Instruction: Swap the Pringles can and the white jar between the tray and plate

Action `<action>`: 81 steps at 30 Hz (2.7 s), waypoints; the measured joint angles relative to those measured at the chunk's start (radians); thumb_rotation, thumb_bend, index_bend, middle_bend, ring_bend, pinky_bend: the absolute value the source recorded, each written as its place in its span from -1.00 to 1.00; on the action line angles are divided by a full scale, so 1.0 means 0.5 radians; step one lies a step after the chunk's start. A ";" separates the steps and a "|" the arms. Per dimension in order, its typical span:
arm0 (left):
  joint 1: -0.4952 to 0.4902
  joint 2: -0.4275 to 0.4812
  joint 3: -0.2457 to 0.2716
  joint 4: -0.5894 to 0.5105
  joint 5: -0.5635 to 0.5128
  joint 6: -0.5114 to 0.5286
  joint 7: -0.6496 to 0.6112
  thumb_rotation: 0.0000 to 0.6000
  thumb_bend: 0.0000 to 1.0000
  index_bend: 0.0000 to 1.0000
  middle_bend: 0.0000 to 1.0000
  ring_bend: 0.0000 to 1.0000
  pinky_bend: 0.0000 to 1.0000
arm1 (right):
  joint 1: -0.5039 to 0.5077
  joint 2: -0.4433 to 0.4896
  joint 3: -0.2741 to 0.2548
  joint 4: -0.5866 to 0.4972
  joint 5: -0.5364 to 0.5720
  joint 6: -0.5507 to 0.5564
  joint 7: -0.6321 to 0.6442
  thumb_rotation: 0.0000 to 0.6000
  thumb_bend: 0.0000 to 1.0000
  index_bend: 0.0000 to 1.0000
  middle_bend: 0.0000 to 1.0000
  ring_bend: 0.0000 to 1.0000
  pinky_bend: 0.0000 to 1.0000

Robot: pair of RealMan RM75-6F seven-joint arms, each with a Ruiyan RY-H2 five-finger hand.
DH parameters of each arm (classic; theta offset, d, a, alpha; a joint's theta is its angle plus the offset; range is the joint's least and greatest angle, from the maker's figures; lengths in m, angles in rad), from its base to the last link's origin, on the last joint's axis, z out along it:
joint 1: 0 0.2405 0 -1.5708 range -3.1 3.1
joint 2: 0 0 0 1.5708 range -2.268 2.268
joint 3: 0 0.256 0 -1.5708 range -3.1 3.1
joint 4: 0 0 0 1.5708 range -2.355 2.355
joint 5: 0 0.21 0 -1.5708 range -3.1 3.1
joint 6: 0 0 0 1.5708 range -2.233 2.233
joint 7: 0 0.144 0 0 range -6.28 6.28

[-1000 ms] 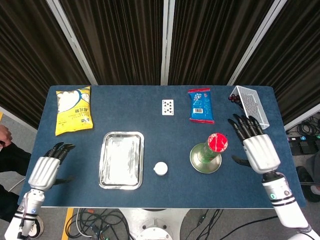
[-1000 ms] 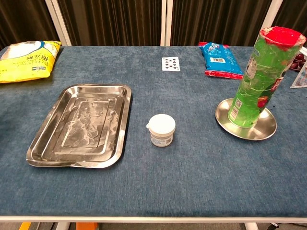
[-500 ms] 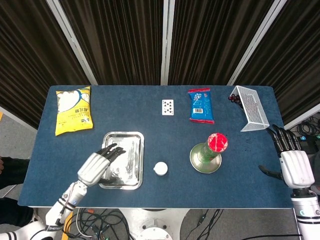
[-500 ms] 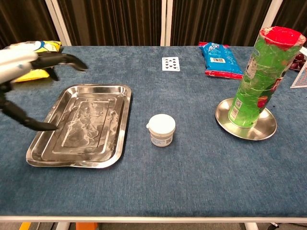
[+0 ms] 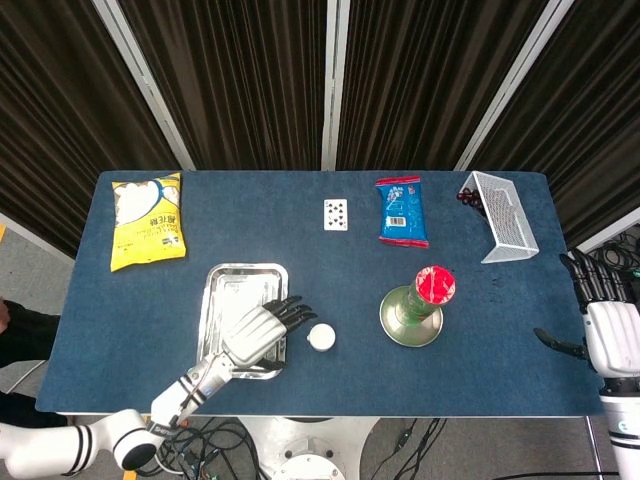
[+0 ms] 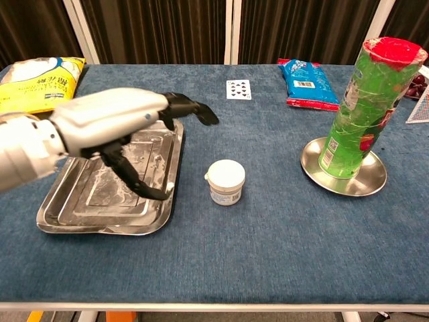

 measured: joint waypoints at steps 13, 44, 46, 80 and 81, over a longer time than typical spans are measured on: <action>-0.231 -0.270 -0.008 0.305 -0.026 -0.128 0.002 1.00 -0.83 -0.60 -0.60 -0.76 -0.37 | -0.043 -0.023 0.042 0.093 0.025 -0.055 0.102 1.00 -1.00 -1.00 -1.00 -1.00 -1.00; -0.391 -0.432 0.039 0.534 -0.154 -0.150 -0.045 1.00 -0.21 -0.18 -0.20 -0.31 0.21 | -0.102 -0.066 0.109 0.209 0.061 -0.124 0.217 1.00 -0.97 -1.00 -1.00 -1.00 -1.00; -0.387 -0.425 0.049 0.524 -0.146 -0.130 -0.041 1.00 -0.20 -0.17 -0.19 -0.30 0.22 | -0.104 -0.067 0.113 0.208 0.057 -0.123 0.217 1.00 -0.97 -1.00 -1.00 -1.00 -1.00; -0.062 -0.050 0.131 0.459 -0.349 0.168 -0.009 1.00 -0.68 -0.58 -0.56 -0.70 -0.18 | -0.113 -0.062 0.145 0.153 0.032 -0.137 0.166 1.00 -0.96 -1.00 -1.00 -1.00 -1.00; -0.060 -0.035 0.132 0.448 -0.355 0.163 -0.006 1.00 -0.69 -0.60 -0.59 -0.72 -0.20 | -0.114 -0.062 0.145 0.154 0.031 -0.136 0.168 1.00 -0.96 -1.00 -1.00 -1.00 -1.00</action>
